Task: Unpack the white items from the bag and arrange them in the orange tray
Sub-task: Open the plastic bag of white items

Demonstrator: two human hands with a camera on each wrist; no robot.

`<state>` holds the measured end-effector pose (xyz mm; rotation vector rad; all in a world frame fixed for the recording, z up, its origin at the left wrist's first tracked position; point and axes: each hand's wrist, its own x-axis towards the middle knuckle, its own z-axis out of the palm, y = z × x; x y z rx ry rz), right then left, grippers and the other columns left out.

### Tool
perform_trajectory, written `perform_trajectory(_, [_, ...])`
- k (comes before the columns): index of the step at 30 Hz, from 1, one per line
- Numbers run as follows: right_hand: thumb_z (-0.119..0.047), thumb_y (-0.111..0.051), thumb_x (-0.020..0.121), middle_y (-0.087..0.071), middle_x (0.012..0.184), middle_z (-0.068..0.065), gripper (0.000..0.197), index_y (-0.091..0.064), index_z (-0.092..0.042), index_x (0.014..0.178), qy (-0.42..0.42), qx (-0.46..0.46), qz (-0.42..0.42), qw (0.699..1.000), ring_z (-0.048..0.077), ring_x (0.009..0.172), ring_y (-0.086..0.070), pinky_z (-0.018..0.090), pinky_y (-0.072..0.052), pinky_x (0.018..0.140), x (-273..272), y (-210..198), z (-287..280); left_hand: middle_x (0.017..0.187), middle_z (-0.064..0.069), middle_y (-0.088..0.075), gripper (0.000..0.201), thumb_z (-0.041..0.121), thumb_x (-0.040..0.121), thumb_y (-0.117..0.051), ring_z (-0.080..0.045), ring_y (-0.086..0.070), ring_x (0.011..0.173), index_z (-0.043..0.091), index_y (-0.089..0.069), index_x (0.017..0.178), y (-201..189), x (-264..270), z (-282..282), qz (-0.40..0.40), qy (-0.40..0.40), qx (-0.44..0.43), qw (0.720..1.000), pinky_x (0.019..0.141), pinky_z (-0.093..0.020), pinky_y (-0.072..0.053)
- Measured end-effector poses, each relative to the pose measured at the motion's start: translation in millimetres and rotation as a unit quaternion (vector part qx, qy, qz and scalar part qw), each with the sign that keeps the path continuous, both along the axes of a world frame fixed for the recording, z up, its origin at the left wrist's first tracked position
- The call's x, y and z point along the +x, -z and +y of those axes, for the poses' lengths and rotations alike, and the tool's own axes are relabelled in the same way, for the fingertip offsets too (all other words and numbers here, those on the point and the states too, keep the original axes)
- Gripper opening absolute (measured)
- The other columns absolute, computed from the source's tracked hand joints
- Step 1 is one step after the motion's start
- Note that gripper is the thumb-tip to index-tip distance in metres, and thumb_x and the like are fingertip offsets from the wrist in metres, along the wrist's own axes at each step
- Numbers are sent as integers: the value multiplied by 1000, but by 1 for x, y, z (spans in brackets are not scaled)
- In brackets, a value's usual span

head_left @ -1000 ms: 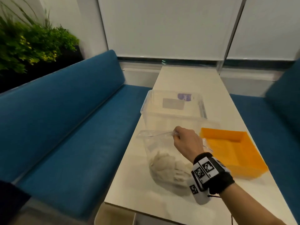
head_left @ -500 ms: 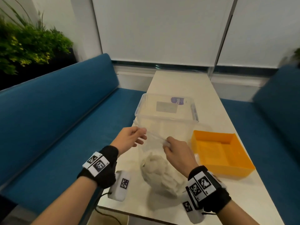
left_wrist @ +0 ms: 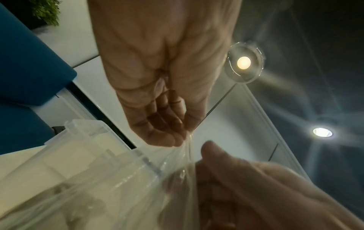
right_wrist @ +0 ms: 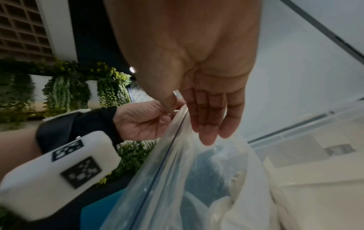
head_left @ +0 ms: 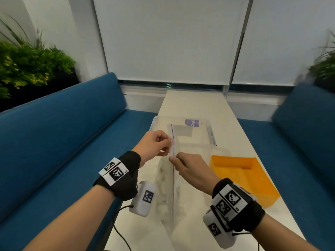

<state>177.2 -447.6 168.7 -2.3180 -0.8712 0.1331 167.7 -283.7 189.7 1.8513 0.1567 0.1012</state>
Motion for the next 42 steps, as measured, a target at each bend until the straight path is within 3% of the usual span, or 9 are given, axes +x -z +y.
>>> perform_trajectory(8, [-31,-52,94,-68,88,4,18,-54,-13,95,120,211,77,967,13,73,-64,19,-49,59,18,-13,22,79,-10,-70,8,11,93,-62,-15,-66,70,3,-64,92,4,-5,-10,-3,13,-5,1000,68,-23,-57])
perform_trajectory(12, [-24,-53,94,-68,85,17,22,-56,-7,81,115,270,157,943,31,79,-69,43,-60,71,24,-6,22,83,-11,-71,9,15,92,-63,-17,-68,76,6,-63,89,9,-9,-6,1,21,-17,1000,69,-23,-56])
perform_trajectory(15, [-18,-51,95,-68,78,19,21,-56,-2,82,97,293,209,928,29,69,-69,36,-59,64,22,-4,17,82,-11,-67,13,18,95,-59,-21,-66,75,7,-61,88,10,-12,-5,17,0,-39,999,71,-30,-58])
perform_trajectory(20, [-16,-52,90,-62,63,7,18,-54,-6,76,133,237,150,951,15,49,-55,22,-44,48,17,-3,21,66,-3,-55,21,12,91,-53,-22,-63,58,11,-48,71,11,-13,-30,-69,-117,127,983,60,-31,-55])
perform_trajectory(24, [-18,-55,85,-60,67,11,24,-47,-15,63,141,169,45,974,20,59,-52,36,-49,60,15,-5,17,68,1,-38,33,1,82,-54,-19,-41,62,19,-33,64,16,-7,-25,-163,-153,246,943,56,-32,-39])
perform_trajectory(28, [-20,-57,84,-62,67,10,27,-46,-19,60,164,159,13,973,30,69,-61,42,-55,66,17,-7,13,123,1,-38,24,-1,93,-47,-17,-49,79,20,-58,88,12,-14,-19,-76,-11,413,907,68,-10,-34])
perform_trajectory(30, [-22,-57,85,-57,63,3,27,-45,-20,61,180,154,4,971,26,66,-56,37,-50,61,17,-5,12,142,-3,-33,34,4,98,-42,-23,-57,99,23,-65,114,12,-12,-17,17,11,432,902,83,-18,-41])
perform_trajectory(36, [-26,-58,78,-66,85,12,23,-51,-11,94,150,107,149,972,25,64,-65,35,-54,58,13,7,17,149,1,-30,71,1,88,-61,-17,-59,90,20,-32,150,18,-17,-24,66,64,192,977,62,-17,-54])
perform_trajectory(42, [-15,-49,86,-62,81,10,7,-54,-11,84,194,91,72,974,30,71,-61,43,-57,65,22,24,2,134,2,-21,86,-9,84,-48,-17,-45,75,43,-24,148,38,-29,-15,51,67,404,911,59,-17,-42])
